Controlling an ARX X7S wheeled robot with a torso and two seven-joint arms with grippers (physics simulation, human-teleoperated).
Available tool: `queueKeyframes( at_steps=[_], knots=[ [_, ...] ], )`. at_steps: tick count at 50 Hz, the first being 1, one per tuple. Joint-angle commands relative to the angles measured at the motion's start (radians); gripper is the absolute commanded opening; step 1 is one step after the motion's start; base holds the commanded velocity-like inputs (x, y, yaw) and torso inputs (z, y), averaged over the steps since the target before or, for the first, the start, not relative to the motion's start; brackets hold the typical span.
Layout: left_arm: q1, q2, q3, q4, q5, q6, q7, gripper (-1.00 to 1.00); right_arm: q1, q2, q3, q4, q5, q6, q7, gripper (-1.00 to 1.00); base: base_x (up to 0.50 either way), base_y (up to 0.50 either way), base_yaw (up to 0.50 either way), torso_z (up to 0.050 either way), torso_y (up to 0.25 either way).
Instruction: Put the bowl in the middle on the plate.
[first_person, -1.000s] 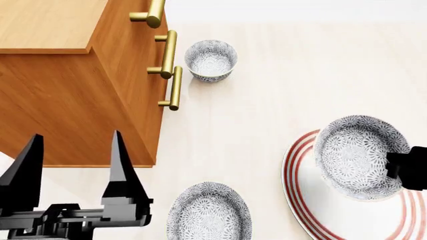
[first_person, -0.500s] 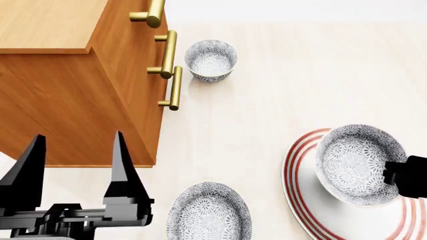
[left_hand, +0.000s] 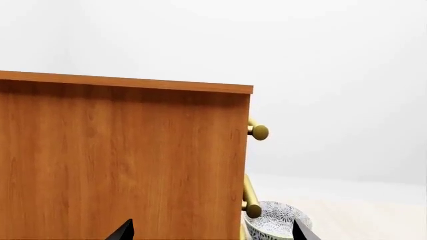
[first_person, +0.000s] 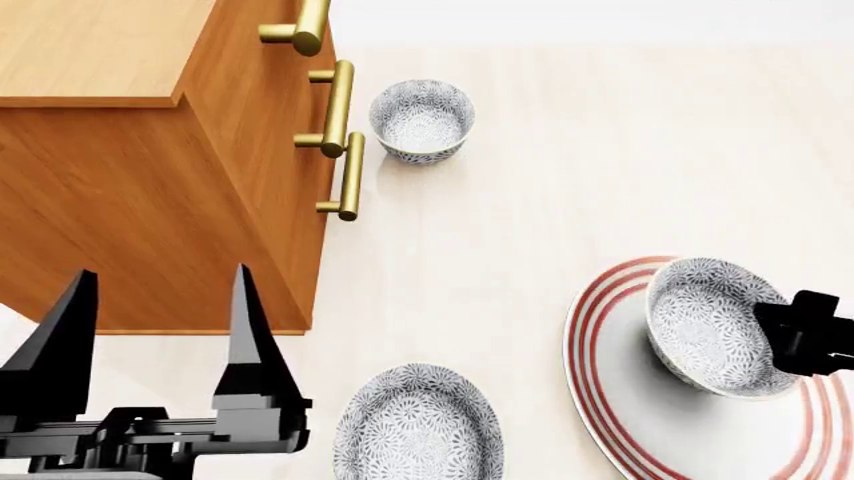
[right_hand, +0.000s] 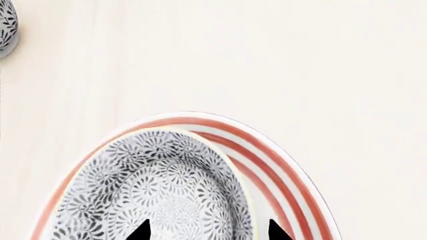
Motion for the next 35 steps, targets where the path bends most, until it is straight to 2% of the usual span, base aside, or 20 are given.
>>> queueKeyframes(
  at_steps=[1, 8, 20, 24, 29, 33, 35],
  knots=[
    [0.005, 0.005, -0.004, -0.003, -0.001, -0.001, 0.003, 1.0, 0.013, 0.0, 0.004, 0.001, -0.006, -0.009, 0.003, 1.0, 0.0, 0.0, 0.0, 0.0, 0.0],
    [0.008, 0.005, -0.006, -0.004, 0.0, 0.0, 0.006, 1.0, 0.023, 0.0, 0.018, -0.017, -0.001, -0.021, 0.019, 1.0, 0.0, 0.0, 0.0, 0.0, 0.0],
    [0.016, -0.002, -0.016, -0.002, 0.007, 0.015, 0.003, 1.0, 0.044, 0.0, 0.046, -0.081, -0.109, -0.27, 0.1, 1.0, 0.0, 0.0, 0.0, 0.0, 0.0],
    [0.021, -0.005, -0.019, -0.002, 0.021, 0.029, 0.003, 1.0, 0.045, 0.0, 0.049, -0.092, -0.156, -0.435, 0.129, 1.0, 0.0, 0.0, 0.0, 0.0, 0.0],
    [0.026, -0.004, -0.02, -0.003, 0.032, 0.036, 0.007, 1.0, 0.008, 0.0, 0.015, -0.123, -0.36, -0.687, 0.201, 1.0, 0.0, 0.0, 0.0, 0.0, 0.0],
    [0.026, -0.004, -0.022, -0.002, 0.029, 0.036, 0.01, 1.0, -0.018, 0.0, -0.008, -0.138, -0.482, -0.809, 0.228, 1.0, 0.0, 0.0, 0.0, 0.0, 0.067],
    [0.026, -0.005, -0.023, -0.001, 0.028, 0.034, 0.012, 1.0, -0.025, 0.0, -0.015, -0.145, -0.481, -0.86, 0.229, 1.0, 0.0, 0.0, 0.0, 0.0, 0.25]
  ],
)
